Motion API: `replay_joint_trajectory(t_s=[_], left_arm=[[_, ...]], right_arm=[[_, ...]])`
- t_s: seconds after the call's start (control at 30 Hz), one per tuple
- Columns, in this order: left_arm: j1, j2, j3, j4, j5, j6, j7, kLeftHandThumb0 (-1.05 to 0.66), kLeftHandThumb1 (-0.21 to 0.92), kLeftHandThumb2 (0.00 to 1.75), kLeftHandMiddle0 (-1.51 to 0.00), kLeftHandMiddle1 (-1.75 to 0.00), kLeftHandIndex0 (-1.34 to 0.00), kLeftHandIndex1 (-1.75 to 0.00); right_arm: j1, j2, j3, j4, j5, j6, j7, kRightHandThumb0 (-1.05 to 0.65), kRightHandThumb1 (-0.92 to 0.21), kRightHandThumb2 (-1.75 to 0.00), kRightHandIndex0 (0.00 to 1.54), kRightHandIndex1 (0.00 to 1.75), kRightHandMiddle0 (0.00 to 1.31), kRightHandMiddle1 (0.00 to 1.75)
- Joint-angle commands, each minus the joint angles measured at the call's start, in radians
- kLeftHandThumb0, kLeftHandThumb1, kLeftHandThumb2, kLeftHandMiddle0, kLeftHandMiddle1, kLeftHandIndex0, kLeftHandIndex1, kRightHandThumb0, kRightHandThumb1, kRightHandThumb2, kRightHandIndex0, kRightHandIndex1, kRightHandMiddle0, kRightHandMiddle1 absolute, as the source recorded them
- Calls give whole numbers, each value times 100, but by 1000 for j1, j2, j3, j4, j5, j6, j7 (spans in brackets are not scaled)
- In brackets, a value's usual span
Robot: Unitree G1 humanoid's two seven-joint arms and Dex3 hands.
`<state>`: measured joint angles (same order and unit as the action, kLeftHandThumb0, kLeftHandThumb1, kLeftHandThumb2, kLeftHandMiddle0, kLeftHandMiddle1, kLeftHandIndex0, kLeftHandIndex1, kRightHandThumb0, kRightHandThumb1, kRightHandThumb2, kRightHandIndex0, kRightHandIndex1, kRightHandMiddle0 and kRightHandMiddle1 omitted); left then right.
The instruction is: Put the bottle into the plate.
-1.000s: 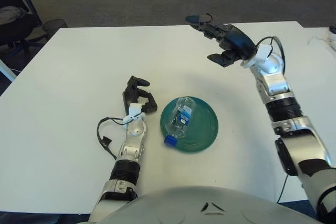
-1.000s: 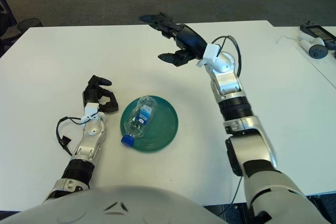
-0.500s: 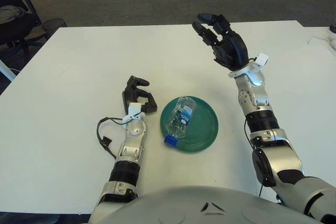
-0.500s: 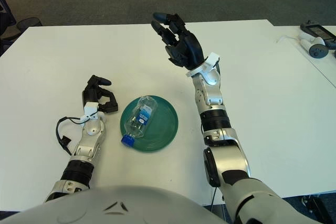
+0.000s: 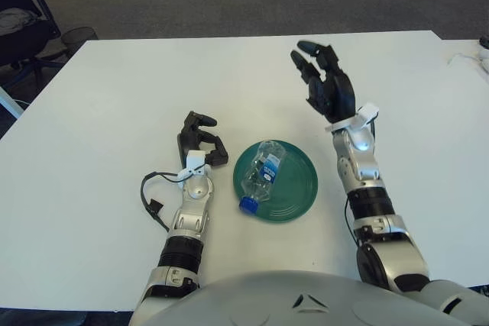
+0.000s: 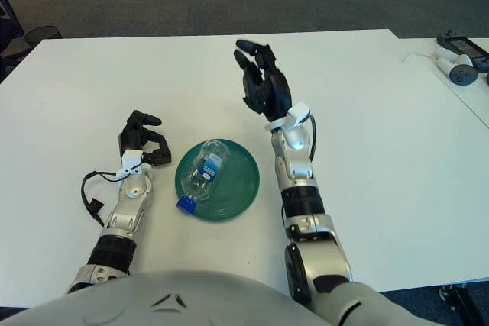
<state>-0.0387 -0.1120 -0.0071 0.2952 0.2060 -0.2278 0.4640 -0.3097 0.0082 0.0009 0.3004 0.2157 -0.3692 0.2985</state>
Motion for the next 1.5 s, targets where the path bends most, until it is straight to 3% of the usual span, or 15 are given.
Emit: replay_joint_trajectory(t_s=[0.0, 1.47], left_arm=[[50, -9, 9, 4, 6, 39, 10, 0, -6, 173, -88, -172, -68, -175], [72, 18, 24, -33, -19, 49, -46, 0, -7, 174, -90, -171, -68, -175]], right_arm=[[4, 1, -1, -37, -8, 37, -18, -53, -92, -65, 34, 5, 0, 96], [10, 28, 17, -72, -41, 72, -50, -53, -92, -65, 35, 3, 0, 92]])
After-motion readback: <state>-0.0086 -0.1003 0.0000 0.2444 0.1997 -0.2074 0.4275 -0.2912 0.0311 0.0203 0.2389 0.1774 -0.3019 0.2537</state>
